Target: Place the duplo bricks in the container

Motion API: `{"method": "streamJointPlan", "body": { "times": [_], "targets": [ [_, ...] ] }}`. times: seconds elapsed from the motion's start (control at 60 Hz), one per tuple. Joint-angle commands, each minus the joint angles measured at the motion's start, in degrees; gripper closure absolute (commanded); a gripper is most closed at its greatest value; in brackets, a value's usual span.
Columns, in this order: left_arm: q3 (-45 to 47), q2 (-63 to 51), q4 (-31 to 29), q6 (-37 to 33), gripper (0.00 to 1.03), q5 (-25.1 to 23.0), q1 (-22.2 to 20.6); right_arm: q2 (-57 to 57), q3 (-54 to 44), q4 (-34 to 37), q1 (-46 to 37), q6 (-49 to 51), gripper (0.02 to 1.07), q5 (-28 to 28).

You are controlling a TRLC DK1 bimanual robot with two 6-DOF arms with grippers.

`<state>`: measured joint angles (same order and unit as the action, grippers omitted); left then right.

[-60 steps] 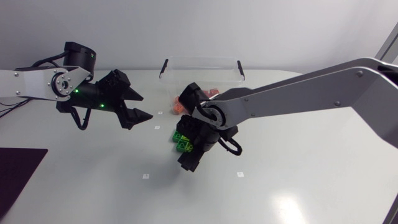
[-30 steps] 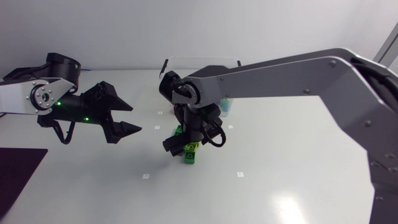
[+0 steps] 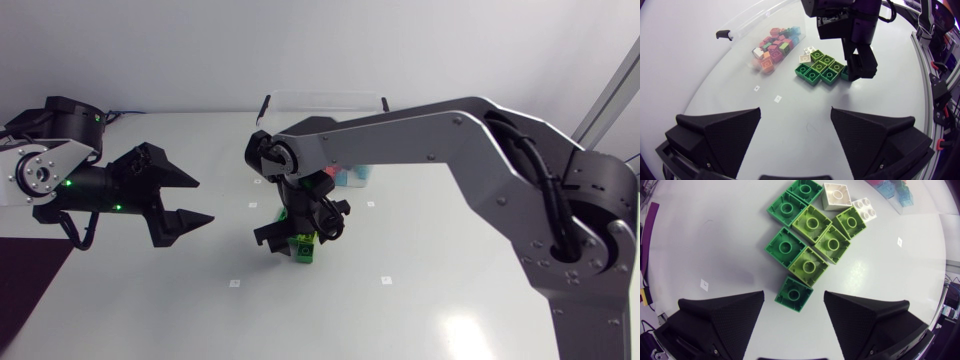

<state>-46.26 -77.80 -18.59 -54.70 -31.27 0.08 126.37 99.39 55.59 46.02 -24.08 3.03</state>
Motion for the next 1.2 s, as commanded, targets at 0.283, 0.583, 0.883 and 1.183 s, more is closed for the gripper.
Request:
{"method": "streamJointPlan", "body": {
  "times": [0.283, 0.583, 0.883, 1.183],
  "targets": [
    [1.08, 1.25, -0.75, -1.9, 0.06, -0.73, 0.36, 3.01, -0.17, 0.83, -1.2, -2.29, 0.47, -0.48],
    [0.82, -0.33, -0.04, -2.08, 0.06, -0.73, -0.6, 1.43, -2.19, -0.05, -3.48, -2.03, 0.56, -0.48],
    [0.12, -4.38, 0.13, -1.29, 0.06, -0.73, -4.3, -0.95, -5.35, -0.05, -5.06, -0.89, 0.73, -1.18],
    [2.4, -10.18, 5.58, 4.42, 0.06, 0.42, -12.56, -6.4, -8.16, -0.93, -6.47, -0.18, 0.75, -1.18]
  ]
}}
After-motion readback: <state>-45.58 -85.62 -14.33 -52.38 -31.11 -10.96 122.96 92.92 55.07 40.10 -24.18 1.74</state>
